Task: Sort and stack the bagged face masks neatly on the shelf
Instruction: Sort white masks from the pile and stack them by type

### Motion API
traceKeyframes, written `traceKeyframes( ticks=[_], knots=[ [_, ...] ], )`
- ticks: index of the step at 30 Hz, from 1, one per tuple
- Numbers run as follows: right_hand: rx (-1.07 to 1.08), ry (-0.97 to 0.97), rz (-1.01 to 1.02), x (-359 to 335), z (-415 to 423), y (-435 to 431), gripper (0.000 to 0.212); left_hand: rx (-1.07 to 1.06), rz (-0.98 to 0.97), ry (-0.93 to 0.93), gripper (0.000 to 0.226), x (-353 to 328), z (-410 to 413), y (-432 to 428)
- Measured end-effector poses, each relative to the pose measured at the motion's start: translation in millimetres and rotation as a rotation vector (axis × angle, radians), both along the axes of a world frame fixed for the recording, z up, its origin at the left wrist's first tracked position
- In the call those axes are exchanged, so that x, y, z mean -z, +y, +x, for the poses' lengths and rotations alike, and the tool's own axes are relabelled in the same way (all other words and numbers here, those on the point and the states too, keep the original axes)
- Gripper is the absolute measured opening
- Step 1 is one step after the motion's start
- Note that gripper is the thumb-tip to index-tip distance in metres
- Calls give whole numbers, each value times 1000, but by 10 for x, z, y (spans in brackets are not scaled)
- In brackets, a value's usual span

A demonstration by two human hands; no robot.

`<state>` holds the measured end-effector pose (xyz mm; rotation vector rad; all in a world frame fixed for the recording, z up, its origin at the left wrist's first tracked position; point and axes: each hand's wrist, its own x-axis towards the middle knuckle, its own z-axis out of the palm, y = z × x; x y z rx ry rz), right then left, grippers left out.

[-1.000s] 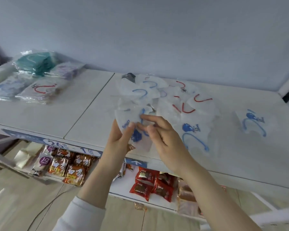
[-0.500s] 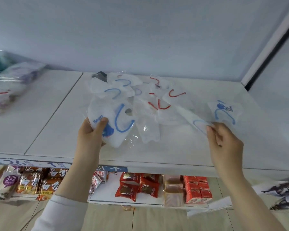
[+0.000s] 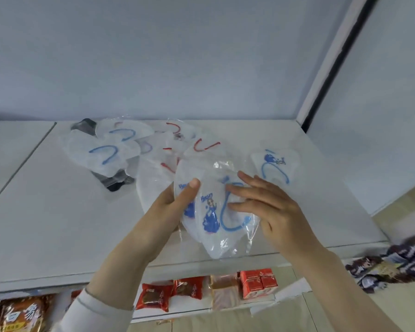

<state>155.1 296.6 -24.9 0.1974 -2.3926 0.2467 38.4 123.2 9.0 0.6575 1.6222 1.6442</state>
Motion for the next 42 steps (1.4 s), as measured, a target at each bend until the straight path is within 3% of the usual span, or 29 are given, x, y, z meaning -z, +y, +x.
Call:
traceKeyframes(
  ticks=[2, 4, 6, 9, 10, 12, 14, 18, 21, 24, 26, 35, 42],
  knots=[
    [-62, -38, -55, 24, -31, 186, 39, 8, 3, 11, 40, -7, 14, 170],
    [-37, -85, -105, 60, -51, 422, 35, -62, -20, 21, 21, 45, 29, 377],
    [293, -126, -238, 84, -57, 669, 41, -230, -46, 22, 8, 110, 9, 567],
    [893, -460, -558, 65, -83, 1004, 88, -408, -69, 8, 10, 182, -73, 705],
    [975, -551, -547, 71, -97, 1071, 90, -443, -62, -3, 11, 193, -104, 709],
    [1010, -606, -464, 84, -124, 1141, 71, -472, -44, 3, 13, 225, -161, 691],
    [996, -549, -477, 73, -120, 1189, 51, -483, -31, 24, 13, 251, -193, 680],
    [915, -290, -749, 97, -43, 1298, 25, -496, -47, 56, 6, 244, -264, 722],
    [777, -33, -891, 8, 85, 1344, 17, -481, -65, 60, 8, 229, -340, 749],
    [713, 86, -968, -110, 220, 1368, 18, -458, -65, 68, 13, 190, -418, 790],
    [687, 95, -987, -140, 261, 1349, 20, -431, -66, 84, 19, 165, -453, 834],
    [279, 173, -917, -788, 260, 1290, 40, -326, -68, 231, 4, 100, -676, 927],
    [-78, -189, -836, -1033, -162, 1064, 30, -110, -77, 193, 17, 91, -594, 1143]
  ],
)
